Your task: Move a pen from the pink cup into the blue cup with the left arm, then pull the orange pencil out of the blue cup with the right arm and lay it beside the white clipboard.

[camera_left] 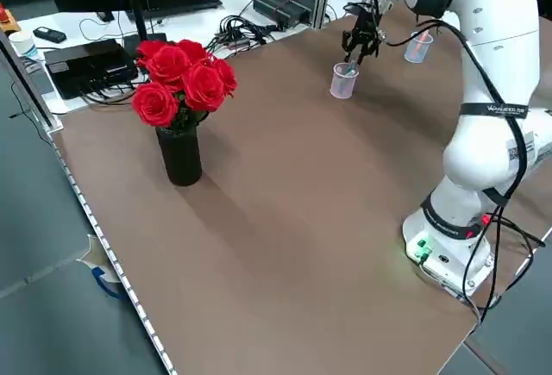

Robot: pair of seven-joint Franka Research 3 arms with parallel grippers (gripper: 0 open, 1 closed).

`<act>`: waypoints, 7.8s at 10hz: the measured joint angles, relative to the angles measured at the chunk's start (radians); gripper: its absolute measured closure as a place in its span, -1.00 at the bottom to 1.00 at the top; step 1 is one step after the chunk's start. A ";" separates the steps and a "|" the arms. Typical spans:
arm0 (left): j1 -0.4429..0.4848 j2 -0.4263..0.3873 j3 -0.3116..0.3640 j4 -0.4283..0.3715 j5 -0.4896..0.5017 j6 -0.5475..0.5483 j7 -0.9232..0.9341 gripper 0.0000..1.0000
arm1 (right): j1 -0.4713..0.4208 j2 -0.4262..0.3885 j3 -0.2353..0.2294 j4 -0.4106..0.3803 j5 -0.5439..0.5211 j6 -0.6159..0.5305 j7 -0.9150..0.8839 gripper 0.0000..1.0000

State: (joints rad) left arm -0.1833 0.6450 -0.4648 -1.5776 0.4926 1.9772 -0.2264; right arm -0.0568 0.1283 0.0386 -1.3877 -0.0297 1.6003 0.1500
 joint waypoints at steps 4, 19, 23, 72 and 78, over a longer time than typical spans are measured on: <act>0.001 0.000 0.000 0.000 0.000 0.000 0.001 0.33 | 0.000 0.000 0.000 0.000 0.000 0.000 0.000 -1.00; 0.007 -0.134 -0.039 0.024 0.010 -0.006 -0.009 0.67 | -0.001 0.000 -0.001 0.000 0.000 -0.002 -0.002 -1.00; -0.021 -0.218 -0.073 0.079 -0.151 -0.021 -0.076 0.67 | -0.001 0.000 -0.001 0.000 0.000 -0.002 -0.005 -1.00; 0.153 -0.524 0.420 0.192 -0.541 -0.419 0.081 -1.00 | 0.197 0.136 0.076 -0.711 0.854 0.761 -0.404 -0.96; 0.143 -0.704 0.401 -0.087 -0.502 -0.327 0.135 -1.00 | 0.236 0.137 0.077 -0.763 1.048 0.851 -0.578 -0.47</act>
State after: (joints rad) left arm -0.0401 -0.0593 -0.0641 -1.6645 -0.0095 1.6507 -0.0919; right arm 0.1789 0.2658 0.1153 -2.1506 1.0186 2.4514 -0.4277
